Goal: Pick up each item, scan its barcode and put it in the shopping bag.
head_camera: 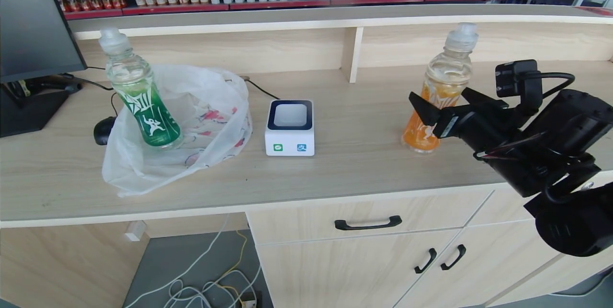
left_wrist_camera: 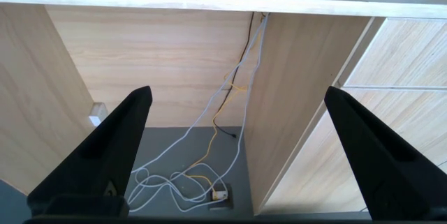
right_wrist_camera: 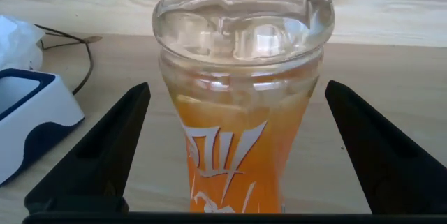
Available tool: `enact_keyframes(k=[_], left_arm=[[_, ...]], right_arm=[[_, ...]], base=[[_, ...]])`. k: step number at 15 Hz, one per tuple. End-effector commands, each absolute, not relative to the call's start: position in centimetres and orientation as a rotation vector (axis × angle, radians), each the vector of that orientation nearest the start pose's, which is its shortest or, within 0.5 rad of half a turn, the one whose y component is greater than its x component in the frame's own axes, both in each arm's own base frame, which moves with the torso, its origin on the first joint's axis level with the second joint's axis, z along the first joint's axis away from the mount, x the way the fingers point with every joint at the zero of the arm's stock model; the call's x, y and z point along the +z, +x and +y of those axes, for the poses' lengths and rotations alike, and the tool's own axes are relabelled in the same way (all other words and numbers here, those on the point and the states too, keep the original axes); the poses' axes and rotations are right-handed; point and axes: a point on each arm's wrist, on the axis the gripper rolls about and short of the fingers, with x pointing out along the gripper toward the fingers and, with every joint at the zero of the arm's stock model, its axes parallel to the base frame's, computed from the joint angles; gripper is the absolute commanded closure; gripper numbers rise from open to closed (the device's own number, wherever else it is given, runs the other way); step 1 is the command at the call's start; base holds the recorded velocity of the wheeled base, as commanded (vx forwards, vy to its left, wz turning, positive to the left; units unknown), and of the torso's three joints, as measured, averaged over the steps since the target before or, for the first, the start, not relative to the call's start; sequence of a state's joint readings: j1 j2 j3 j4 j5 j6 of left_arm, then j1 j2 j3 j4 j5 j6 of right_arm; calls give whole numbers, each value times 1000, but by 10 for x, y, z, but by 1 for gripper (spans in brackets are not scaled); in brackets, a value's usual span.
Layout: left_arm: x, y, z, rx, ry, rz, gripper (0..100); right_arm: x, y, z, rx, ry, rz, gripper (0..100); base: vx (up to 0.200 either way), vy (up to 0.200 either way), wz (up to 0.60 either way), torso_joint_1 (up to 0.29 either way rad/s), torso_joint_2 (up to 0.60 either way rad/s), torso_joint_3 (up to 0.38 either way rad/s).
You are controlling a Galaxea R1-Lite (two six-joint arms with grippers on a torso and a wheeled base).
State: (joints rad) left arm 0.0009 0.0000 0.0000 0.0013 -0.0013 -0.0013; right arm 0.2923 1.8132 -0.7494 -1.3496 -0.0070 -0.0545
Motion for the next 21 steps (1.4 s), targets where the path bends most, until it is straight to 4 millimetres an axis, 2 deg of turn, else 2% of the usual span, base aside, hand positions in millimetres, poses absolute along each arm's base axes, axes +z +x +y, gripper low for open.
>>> enact_keyframes(k=[1, 9, 16, 17, 21], left_arm=[[75, -23, 0, 0, -2, 2, 0], [75, -23, 0, 0, -2, 2, 0], [75, -23, 0, -2, -2, 2, 0], [75, -23, 0, 0, -2, 2, 0], [75, -23, 0, 0, -2, 2, 0]], right_arm=[[203, 318, 97, 306, -17, -296, 0], [208, 338, 95, 298, -23, -290, 0], [206, 343, 96, 296, -24, -290, 0], [207, 342, 96, 297, -22, -293, 100], [212, 342, 96, 296, -20, -310, 100]], base=[[0, 0, 0, 0, 0, 0], [0, 0, 0, 0, 0, 0], [0, 0, 0, 0, 0, 0], [0, 0, 0, 0, 0, 0], [0, 0, 0, 0, 0, 0]])
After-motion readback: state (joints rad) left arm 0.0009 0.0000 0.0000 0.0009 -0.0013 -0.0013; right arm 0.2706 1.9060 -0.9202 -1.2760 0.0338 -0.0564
